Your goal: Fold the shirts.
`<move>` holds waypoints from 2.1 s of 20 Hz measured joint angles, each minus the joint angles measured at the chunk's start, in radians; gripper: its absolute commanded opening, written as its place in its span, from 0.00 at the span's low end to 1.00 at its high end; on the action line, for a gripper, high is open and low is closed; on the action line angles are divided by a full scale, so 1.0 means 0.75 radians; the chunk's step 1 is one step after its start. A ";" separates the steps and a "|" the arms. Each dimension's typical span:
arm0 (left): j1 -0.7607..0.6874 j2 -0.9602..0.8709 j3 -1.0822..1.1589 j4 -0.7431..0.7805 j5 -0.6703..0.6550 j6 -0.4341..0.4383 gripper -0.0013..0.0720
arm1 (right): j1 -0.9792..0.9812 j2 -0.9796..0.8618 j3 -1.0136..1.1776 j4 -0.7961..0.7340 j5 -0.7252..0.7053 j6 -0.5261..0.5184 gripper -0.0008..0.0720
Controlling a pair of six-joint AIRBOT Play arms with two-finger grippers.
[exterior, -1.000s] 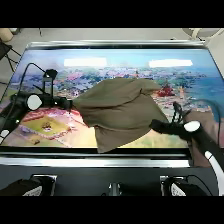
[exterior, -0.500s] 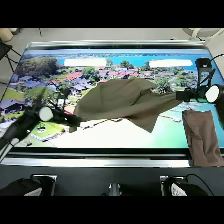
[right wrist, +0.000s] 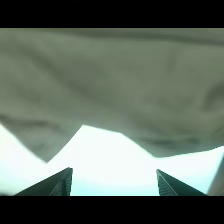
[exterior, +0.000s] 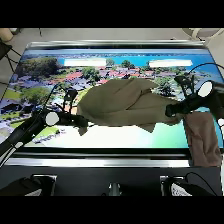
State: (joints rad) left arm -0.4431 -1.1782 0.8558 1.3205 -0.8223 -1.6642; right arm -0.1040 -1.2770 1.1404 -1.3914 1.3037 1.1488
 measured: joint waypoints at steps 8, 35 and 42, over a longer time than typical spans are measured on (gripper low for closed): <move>0.009 0.000 0.009 0.004 0.003 0.017 0.05 | 0.000 -0.018 -0.403 0.361 -0.145 -0.100 0.88; 0.280 0.475 1.202 0.257 0.033 -0.027 0.05 | 0.002 0.598 0.845 0.266 -0.406 -0.372 0.04; 0.275 0.595 1.393 0.245 0.159 -0.047 0.05 | 0.002 0.761 0.959 0.226 -0.453 -0.328 0.04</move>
State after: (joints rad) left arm -0.2371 -0.7319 1.9003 1.5040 -0.7029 -1.6993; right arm -0.1028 -0.7059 1.8595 -1.2217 0.9638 0.9031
